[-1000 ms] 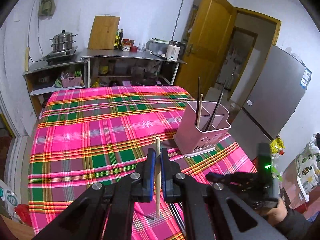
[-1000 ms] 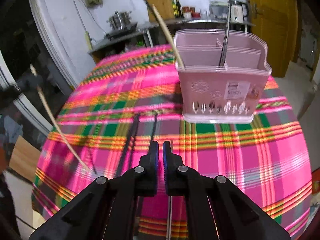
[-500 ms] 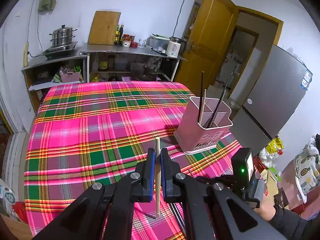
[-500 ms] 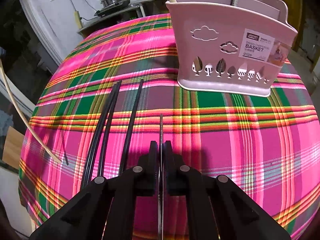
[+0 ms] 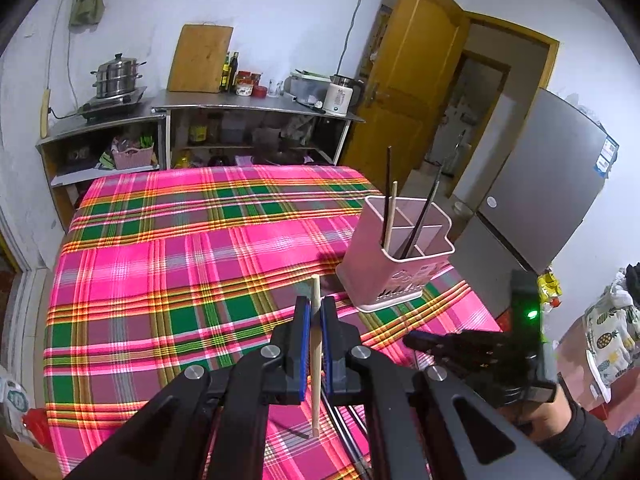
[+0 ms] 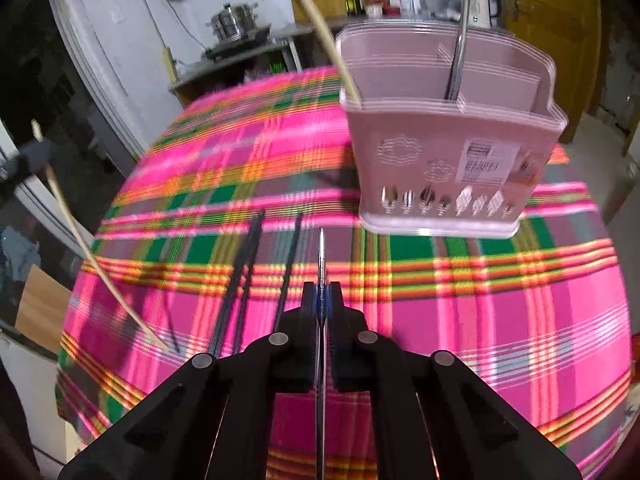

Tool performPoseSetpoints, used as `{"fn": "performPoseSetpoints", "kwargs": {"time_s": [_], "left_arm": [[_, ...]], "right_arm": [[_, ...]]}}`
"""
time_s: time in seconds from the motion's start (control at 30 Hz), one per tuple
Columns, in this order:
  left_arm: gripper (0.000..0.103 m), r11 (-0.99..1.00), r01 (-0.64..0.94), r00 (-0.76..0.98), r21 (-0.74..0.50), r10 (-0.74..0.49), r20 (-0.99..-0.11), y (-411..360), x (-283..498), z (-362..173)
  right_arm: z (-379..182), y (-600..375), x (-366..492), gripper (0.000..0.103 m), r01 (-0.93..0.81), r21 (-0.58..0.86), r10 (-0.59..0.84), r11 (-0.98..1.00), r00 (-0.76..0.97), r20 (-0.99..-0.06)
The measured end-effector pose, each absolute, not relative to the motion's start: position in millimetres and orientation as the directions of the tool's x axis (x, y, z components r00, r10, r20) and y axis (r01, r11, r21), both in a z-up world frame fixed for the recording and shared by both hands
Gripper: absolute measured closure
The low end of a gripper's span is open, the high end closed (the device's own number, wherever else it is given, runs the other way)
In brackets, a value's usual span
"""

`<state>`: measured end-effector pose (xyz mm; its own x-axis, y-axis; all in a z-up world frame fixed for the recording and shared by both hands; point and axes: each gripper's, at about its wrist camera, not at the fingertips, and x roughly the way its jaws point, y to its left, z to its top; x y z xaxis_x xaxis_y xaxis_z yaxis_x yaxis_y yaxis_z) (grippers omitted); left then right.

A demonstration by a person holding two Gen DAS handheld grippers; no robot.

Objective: Organize utensils
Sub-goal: 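Lift both held chopsticks up and carry them toward the pink basket, then lower both held chopsticks into the pink basket and open both tools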

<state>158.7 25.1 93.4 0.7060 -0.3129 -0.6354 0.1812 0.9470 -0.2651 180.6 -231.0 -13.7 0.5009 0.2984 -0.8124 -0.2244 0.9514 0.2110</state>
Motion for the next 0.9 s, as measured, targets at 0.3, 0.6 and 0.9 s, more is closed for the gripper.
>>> {"fn": "performPoseSetpoints", "kwargs": {"time_s": [0.3, 0.6, 0.9], "left_arm": [[0.098, 0.94, 0.218, 0.72, -0.264, -0.337, -0.607, 12, 152, 115], [0.098, 0.926, 0.253, 0.724, -0.281, -0.374, -0.58, -7, 168, 136], [0.098, 0.908, 0.29, 0.692, -0.304, -0.418, -0.589, -41, 214, 146]], "right_arm": [[40, -244, 158, 0.098, -0.233, 0.209, 0.31, 0.95, 0.601, -0.737], [64, -246, 154, 0.098, -0.232, 0.22, 0.319, 0.947, 0.646, -0.693], [95, -264, 170, 0.098, -0.212, 0.221, 0.306, 0.952, 0.696, -0.65]]}}
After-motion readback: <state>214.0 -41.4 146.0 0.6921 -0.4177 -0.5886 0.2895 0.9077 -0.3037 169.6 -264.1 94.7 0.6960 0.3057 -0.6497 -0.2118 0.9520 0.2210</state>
